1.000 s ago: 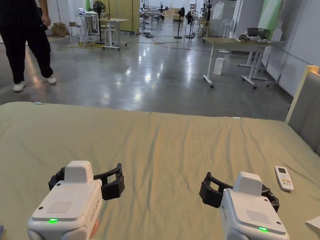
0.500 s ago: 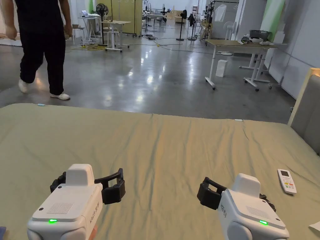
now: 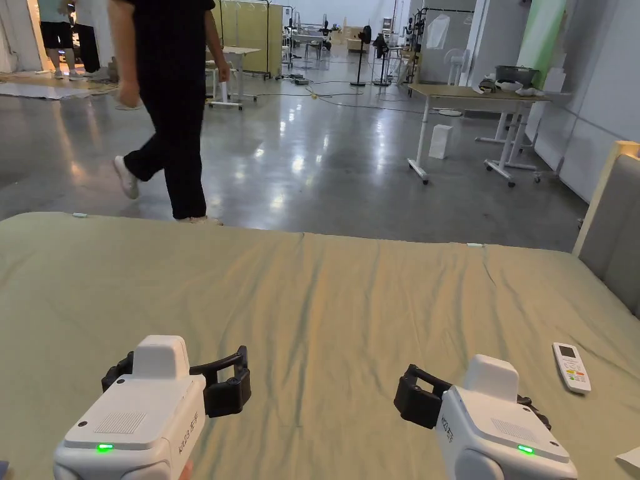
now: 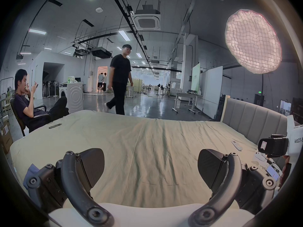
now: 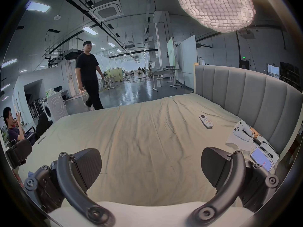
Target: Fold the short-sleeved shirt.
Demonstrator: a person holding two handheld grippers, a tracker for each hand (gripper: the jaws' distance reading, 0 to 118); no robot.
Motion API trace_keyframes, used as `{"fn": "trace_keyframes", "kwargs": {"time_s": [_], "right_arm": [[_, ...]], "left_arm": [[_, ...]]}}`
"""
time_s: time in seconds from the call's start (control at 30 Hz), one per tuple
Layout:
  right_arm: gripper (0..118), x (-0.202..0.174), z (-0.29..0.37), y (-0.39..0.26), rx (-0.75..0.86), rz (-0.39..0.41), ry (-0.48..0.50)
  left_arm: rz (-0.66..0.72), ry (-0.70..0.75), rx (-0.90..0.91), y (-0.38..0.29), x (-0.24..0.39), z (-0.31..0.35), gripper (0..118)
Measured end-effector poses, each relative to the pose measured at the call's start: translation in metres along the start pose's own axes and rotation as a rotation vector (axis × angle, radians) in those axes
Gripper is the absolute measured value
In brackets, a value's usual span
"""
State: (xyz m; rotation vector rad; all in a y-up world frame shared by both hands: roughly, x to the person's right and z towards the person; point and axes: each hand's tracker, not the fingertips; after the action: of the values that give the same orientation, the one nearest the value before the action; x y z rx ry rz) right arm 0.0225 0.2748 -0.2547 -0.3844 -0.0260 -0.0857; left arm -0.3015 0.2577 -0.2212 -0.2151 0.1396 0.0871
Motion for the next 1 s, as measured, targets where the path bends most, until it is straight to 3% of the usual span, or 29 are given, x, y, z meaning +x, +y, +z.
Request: {"fn": "trace_keyframes", "kwargs": {"time_s": [0.23,0.53,0.73,0.9,1.0], "right_arm": [[118,0.003,0.0,0.006,-0.023,-0.014,0.042],[118,0.0,0.002,0.003,0.003,0.031,-0.005],[118,0.01,0.008,-0.005,0.095,0.001,0.042],[118,0.007,0.005,-0.015,0.152,0.078,0.019],[118,0.007,0.013,-0.014,0.209,0.074,0.05]], "left_arm": [[-0.007,-0.01,-0.009,-0.001,0.002,0.002,114],[0.026,-0.028,0.017,-0.001,-0.001,0.002,114],[0.01,-0.023,0.052,-0.002,-0.001,0.002,114],[0.023,-0.025,0.087,-0.003,0.001,0.002,114],[0.014,-0.016,0.09,-0.003,0.004,0.002,114]]}}
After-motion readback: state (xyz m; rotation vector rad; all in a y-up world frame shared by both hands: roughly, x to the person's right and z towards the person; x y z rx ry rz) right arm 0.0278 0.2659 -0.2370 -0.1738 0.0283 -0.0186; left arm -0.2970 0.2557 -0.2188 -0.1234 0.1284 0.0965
